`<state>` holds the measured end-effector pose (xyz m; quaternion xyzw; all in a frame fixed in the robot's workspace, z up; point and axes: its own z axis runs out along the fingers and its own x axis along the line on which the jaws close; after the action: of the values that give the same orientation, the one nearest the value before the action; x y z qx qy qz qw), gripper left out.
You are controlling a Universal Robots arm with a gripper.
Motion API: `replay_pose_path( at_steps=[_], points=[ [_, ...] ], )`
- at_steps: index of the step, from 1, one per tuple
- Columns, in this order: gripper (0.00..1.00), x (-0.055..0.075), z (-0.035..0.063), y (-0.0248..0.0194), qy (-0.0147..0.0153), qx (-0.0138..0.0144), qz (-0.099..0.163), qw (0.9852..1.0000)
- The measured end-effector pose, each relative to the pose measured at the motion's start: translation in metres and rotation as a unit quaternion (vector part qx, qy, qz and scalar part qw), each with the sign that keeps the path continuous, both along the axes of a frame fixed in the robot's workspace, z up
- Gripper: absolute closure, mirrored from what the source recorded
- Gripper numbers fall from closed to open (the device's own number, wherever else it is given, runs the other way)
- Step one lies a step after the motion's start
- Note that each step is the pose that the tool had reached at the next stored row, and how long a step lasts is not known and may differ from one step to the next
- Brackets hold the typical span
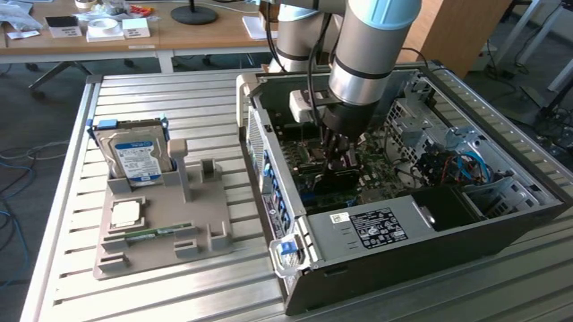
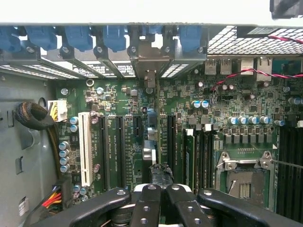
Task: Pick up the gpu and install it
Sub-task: 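Press down on the gpu until it lock into place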
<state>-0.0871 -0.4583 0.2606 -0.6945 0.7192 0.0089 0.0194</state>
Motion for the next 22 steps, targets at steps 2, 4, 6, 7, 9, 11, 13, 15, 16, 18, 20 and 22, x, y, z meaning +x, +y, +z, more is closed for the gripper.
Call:
replay_pose_path(
  at_steps=[2,4,6,7,9,11,13,15,16,18,20,22],
  points=[
    [0.89,0.0,0.0001,0.0,0.0,0.0001,0.0,1.0],
    [0.89,0.0,0.0018,0.0002,-0.0003,0.0009,0.0,1.0],
    [0.89,0.0,0.0071,0.0,0.0,0.0,0.0,1.0],
    [0.89,0.0,0.0094,0.0001,-0.0001,0.0002,0.0,1.0],
    [0.89,0.0,0.0147,0.0001,0.0,0.0001,0.0,1.0],
    [0.89,0.0,0.0204,0.0001,0.0,0.0,0.0,1.0],
    [0.89,0.0,0.0266,0.0002,0.0,0.0,0.0,1.0],
    [0.89,0.0,0.0331,0.0003,-0.0001,0.0001,0.0,1.0],
    [0.89,0.0,0.0364,0.0004,-0.0002,0.0,0.0,1.0],
    [0.89,0.0,0.0428,0.0005,-0.0003,0.0001,0.0,1.0],
    [0.89,0.0,0.0489,0.0005,-0.0005,0.0,0.0,1.0],
    [0.89,0.0,0.0547,0.0006,-0.0007,0.0,0.0,1.0]
  ],
)
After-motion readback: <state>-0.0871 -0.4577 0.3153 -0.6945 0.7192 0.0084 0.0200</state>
